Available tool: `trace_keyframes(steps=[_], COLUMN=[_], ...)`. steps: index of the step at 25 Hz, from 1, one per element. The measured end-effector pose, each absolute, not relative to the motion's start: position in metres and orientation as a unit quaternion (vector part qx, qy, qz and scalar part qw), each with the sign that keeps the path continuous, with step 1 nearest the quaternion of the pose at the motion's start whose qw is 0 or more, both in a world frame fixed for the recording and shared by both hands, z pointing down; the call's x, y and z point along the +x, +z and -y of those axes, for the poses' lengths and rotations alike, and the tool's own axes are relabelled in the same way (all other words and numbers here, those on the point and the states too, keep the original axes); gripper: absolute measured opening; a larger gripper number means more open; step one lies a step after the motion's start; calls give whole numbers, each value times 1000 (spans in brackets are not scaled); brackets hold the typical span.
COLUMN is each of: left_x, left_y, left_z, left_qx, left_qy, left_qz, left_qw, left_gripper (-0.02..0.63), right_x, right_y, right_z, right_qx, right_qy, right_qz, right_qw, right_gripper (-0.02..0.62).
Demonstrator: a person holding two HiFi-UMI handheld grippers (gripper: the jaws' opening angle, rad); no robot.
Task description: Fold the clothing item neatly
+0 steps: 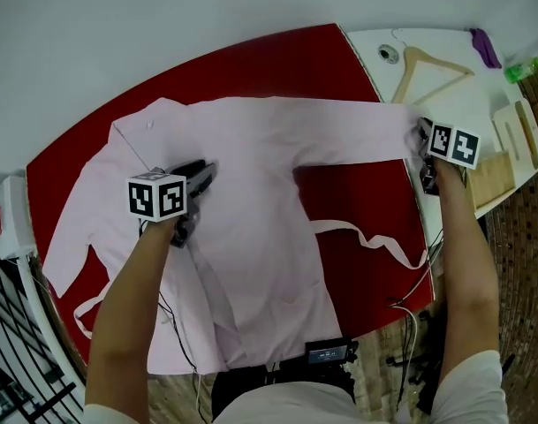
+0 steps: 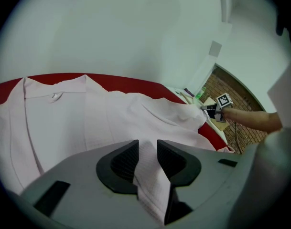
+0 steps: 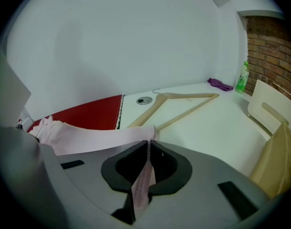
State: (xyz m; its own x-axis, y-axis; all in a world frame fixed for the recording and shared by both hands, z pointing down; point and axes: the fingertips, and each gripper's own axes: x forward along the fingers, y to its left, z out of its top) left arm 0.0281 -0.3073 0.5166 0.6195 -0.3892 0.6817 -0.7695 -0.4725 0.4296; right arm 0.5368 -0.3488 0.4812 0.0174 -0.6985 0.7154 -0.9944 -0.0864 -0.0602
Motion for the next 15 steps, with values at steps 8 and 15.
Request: trace_keyframes(steps=[8,15], left_x=[26,31], left_y=[505,471], left_z=[304,299], left_qx=[826,846], left_qy=[226,160], left_qz=[351,341], left_qw=[380,377], left_gripper=[115,115], right_x=[502,445], right_y=[430,389], right_z=[352,353], right_qx=[660,632], right_qy=[270,245], right_qz=[670,713], right_qw=[209,179], right_gripper=[32,32])
